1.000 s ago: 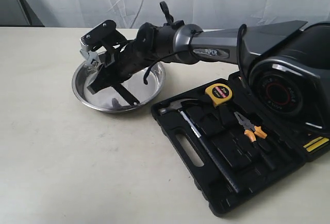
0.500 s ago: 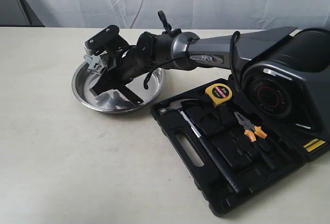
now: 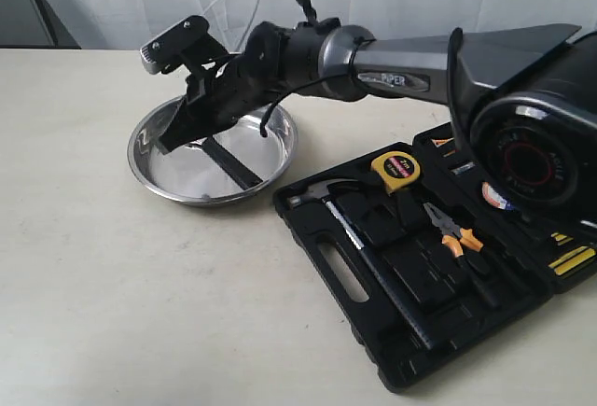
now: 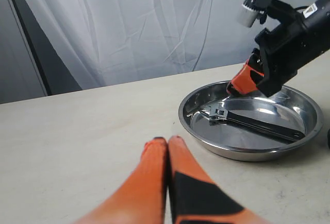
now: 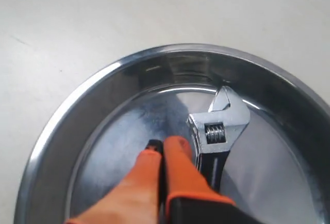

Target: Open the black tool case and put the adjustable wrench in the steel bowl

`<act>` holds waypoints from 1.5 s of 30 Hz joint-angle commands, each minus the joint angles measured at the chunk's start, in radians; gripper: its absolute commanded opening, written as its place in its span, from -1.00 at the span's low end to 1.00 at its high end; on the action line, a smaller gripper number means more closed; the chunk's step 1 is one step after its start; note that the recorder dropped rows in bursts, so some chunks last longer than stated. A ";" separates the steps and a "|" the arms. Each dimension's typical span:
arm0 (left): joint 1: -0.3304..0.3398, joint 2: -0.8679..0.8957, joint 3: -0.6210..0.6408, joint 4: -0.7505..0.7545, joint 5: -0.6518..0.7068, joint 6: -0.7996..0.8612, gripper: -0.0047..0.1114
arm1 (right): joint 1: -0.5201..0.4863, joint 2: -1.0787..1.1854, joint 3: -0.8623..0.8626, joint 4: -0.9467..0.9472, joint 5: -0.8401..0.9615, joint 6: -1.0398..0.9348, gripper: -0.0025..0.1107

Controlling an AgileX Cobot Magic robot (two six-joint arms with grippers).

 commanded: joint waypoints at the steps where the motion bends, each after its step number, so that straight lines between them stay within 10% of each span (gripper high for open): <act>1: -0.004 0.004 -0.002 -0.003 -0.005 -0.002 -0.91 | -0.003 -0.095 -0.004 -0.165 0.062 0.156 -0.97; 7: -0.004 0.004 -0.002 -0.003 -0.005 -0.002 -0.91 | 0.016 -0.267 0.120 -0.227 0.120 0.225 -0.97; 21: -0.004 0.004 -0.002 -0.003 -0.005 -0.002 -0.91 | 0.025 -1.153 1.069 -0.090 -0.305 0.310 -0.97; 35: -0.004 0.004 -0.002 -0.003 -0.005 -0.002 -0.91 | 0.025 -1.734 1.187 -0.002 0.233 0.312 -0.97; 45: -0.004 0.004 -0.002 -0.003 -0.005 -0.002 -0.91 | 0.025 -1.843 1.187 0.058 0.268 0.312 -0.97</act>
